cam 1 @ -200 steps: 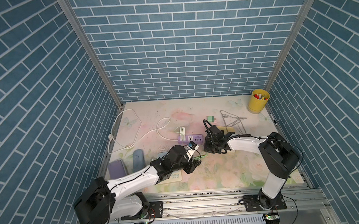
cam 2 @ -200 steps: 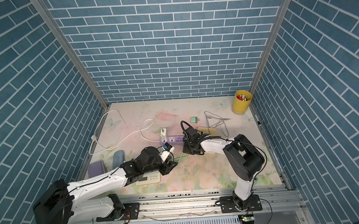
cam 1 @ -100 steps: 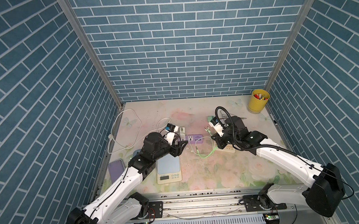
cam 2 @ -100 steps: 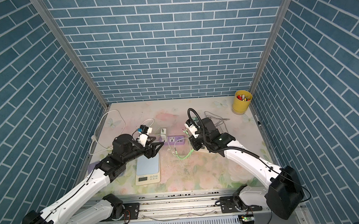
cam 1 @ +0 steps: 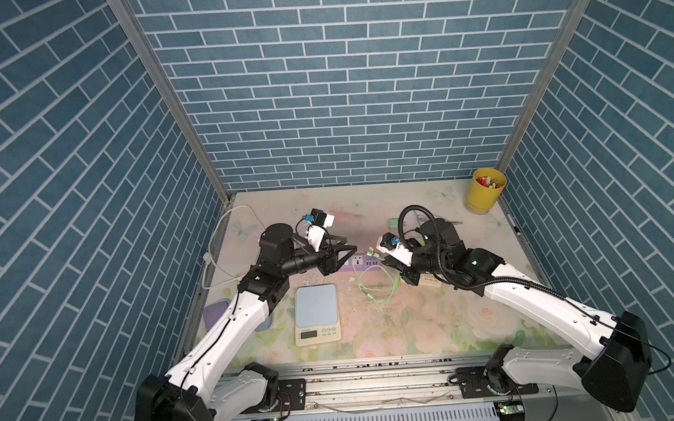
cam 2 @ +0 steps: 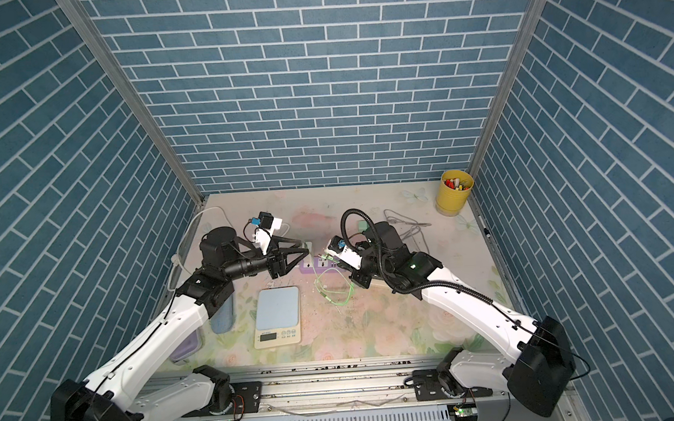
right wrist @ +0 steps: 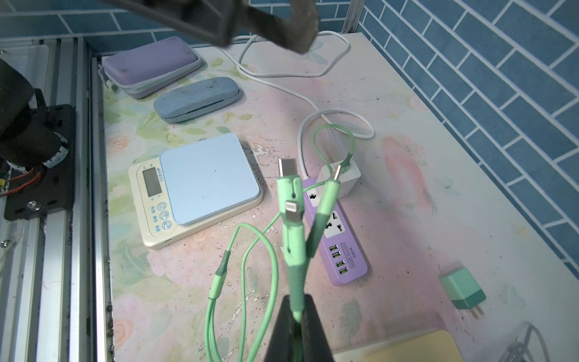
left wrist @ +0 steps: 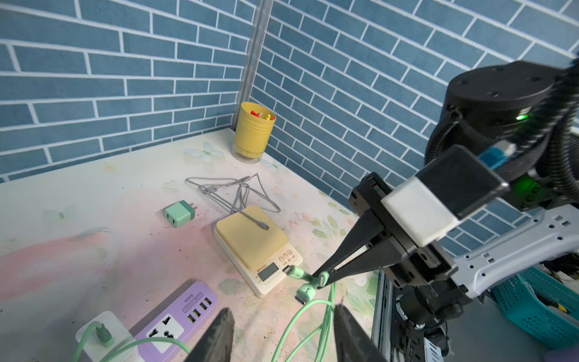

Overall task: Charge the electronic scale
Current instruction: Pick up the charging cable from the center of the board.

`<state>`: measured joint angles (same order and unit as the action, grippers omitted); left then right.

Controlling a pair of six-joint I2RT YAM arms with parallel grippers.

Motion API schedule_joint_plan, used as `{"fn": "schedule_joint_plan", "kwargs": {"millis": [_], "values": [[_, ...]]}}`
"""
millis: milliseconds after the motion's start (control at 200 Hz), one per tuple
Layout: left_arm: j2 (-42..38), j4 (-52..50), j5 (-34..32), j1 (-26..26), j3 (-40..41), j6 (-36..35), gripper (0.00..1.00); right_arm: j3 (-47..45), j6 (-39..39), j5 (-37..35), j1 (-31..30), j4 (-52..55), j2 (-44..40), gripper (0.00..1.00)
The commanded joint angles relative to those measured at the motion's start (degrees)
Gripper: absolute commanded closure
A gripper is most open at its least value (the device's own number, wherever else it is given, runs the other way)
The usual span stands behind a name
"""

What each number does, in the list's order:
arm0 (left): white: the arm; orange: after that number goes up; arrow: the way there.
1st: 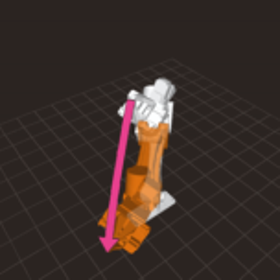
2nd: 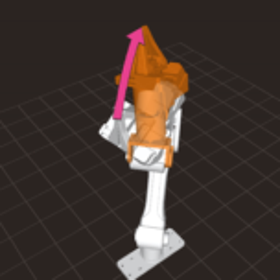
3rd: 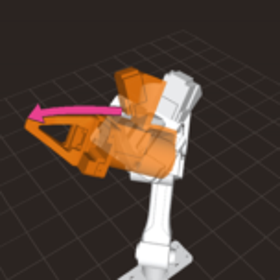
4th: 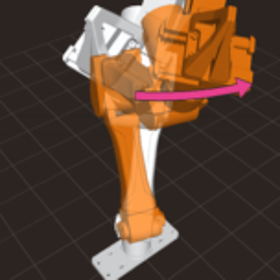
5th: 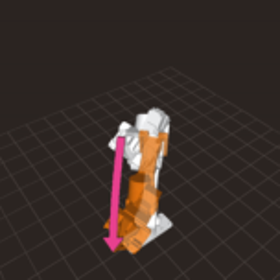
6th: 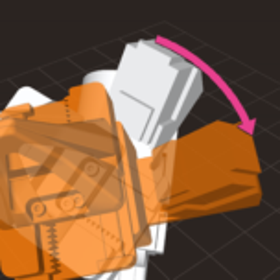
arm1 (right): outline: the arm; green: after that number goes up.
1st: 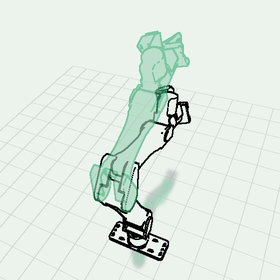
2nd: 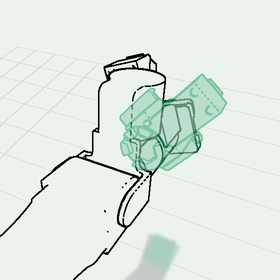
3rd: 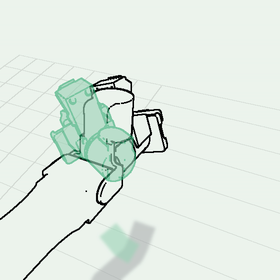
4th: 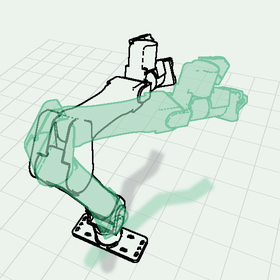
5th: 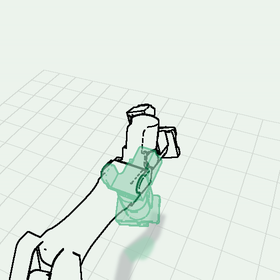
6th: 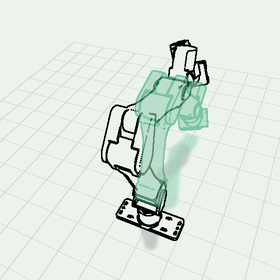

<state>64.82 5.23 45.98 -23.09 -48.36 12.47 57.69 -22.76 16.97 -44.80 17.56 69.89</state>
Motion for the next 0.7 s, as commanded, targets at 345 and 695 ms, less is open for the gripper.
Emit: {"fn": "schedule_joint_plan", "kwargs": {"millis": [345, 695], "values": [[6.28, 5.49, 5.60, 0.89, -2.10, 10.66, 0.60, -1.37, -10.46, -9.15, -2.85, -5.78, 1.77, 1.00], [7.34, 7.13, 4.09, 0.66, 0.75, 18.39, 0.66, -2.57, -11.65, -11.18, -2.93, -8.65, 2.21, 1.00]]}}
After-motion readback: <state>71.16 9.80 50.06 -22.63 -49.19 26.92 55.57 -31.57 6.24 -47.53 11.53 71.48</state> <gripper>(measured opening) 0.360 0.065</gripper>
